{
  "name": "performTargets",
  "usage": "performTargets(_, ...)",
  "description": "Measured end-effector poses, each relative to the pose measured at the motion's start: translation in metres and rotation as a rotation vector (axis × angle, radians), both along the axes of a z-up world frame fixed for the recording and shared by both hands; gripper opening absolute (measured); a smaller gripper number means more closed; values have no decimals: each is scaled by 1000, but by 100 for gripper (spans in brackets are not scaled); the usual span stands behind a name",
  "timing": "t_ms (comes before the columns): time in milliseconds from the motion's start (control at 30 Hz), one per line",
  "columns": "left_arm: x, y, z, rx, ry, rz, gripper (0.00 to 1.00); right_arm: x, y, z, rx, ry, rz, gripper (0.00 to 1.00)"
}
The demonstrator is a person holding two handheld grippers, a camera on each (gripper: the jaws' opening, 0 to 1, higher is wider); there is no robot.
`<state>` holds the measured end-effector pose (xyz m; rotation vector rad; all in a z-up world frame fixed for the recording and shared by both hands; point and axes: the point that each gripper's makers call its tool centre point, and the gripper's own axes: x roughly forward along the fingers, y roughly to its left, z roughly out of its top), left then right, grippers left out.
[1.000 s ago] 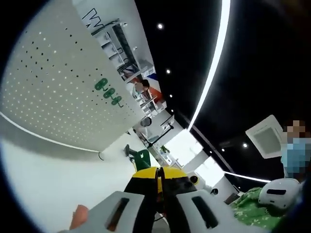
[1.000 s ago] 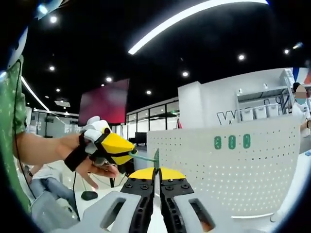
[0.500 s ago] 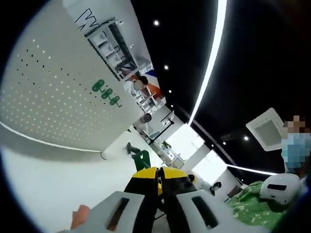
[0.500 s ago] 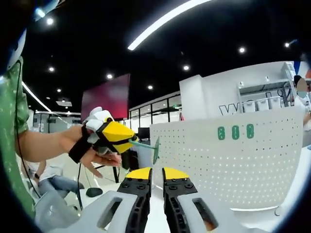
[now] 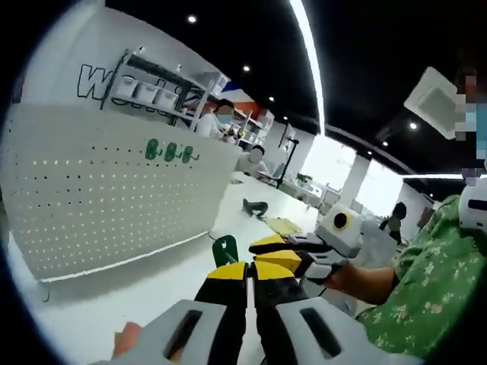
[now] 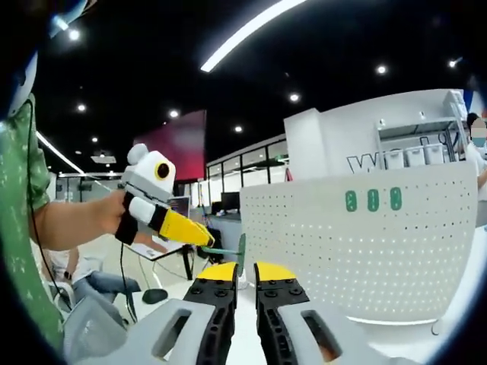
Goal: Insert the hook assembly into the mounting plate slot until the hook locks in place.
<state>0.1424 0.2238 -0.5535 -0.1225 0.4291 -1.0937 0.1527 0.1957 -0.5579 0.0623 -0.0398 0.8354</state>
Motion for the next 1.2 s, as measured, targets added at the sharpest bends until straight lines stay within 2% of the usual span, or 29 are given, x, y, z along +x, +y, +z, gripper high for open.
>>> performTargets(400,-9,-1,-3,126,-97,-40,2,2,7,0,-44,14,20,4)
performTargets(500,-11,-1,-7,186,-139,-51,2,0,9,-1,-55,16,27,3)
performTargets(700,-15,-3,-9,254,-197,-69,2,-2,12,-5,-72,27,38,1)
performTargets(900,-17,0,-15,349,-265,-88,2,-4,13,-9,-79,59,55,0)
performTargets(1000,-15,0,-14,347,-280,-65,2,-2,11,-7,-53,68,39,0)
performTargets(1200,0,2,-5,254,-297,52,3,5,7,-1,-29,55,1,0)
